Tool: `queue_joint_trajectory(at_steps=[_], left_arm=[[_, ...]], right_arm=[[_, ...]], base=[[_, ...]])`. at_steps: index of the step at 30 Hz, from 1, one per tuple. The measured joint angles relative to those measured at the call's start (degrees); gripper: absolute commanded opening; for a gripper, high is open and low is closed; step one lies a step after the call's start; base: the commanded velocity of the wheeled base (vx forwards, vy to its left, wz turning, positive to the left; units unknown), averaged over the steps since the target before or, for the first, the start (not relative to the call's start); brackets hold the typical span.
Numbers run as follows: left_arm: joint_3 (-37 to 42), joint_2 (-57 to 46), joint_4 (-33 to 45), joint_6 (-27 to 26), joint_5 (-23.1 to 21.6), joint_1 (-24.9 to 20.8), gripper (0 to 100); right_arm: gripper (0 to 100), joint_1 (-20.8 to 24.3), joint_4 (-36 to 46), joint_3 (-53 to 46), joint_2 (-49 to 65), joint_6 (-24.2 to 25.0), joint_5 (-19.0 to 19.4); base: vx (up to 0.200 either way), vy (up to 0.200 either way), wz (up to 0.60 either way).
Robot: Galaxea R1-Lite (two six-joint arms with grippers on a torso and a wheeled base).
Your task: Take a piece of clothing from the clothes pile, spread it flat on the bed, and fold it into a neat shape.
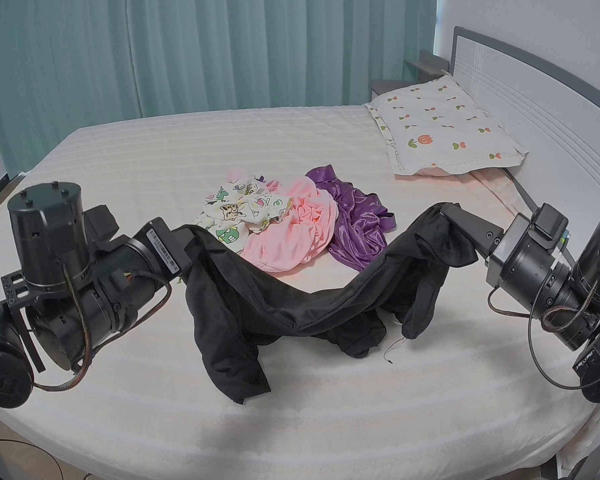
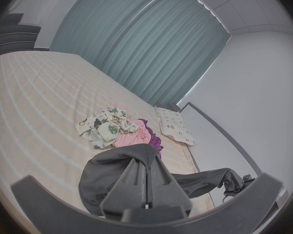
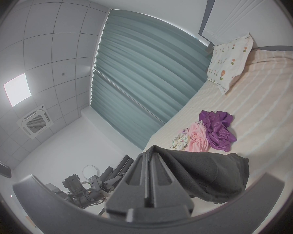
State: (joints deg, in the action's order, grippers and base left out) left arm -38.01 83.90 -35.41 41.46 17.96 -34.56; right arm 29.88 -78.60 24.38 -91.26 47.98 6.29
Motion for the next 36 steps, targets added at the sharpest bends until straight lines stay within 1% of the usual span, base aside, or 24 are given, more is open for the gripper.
queue_joint_trajectory(at_steps=[4,11,16,20,34,36], left_arm=[[1.4,0.8,-0.1,1.5,0.0,-0.1,0],[4.0,2.5,-0.2,5.6,-0.1,-0.8,0],[6.2,3.3,-0.3,6.4,-0.4,-1.1,0],[7.9,3.5,-0.3,6.5,-1.7,-1.2,0],[9.0,3.6,-0.3,7.1,-2.2,-0.8,0],[9.0,3.6,-0.4,7.5,-2.3,-0.6,0]], right_arm=[[0,-0.3,0.0,-0.6,-0.5,0.0,-0.1],[0,-0.7,0.0,-1.1,-2.0,0.0,-0.1],[0,-0.9,-0.1,-1.5,-2.8,0.1,-0.2],[0,-0.9,-0.1,-2.1,-2.9,0.0,-0.2],[0,-1.2,-0.1,-4.2,-3.1,0.9,-0.2],[0,-1.1,-0.1,-4.2,-3.0,0.9,-0.3]], base=[[0.000,0.000,0.00],[-0.200,0.000,0.00],[-0.200,0.000,0.00],[0.000,0.000,0.00],[0.000,0.000,0.00],[0.000,0.200,0.00]])
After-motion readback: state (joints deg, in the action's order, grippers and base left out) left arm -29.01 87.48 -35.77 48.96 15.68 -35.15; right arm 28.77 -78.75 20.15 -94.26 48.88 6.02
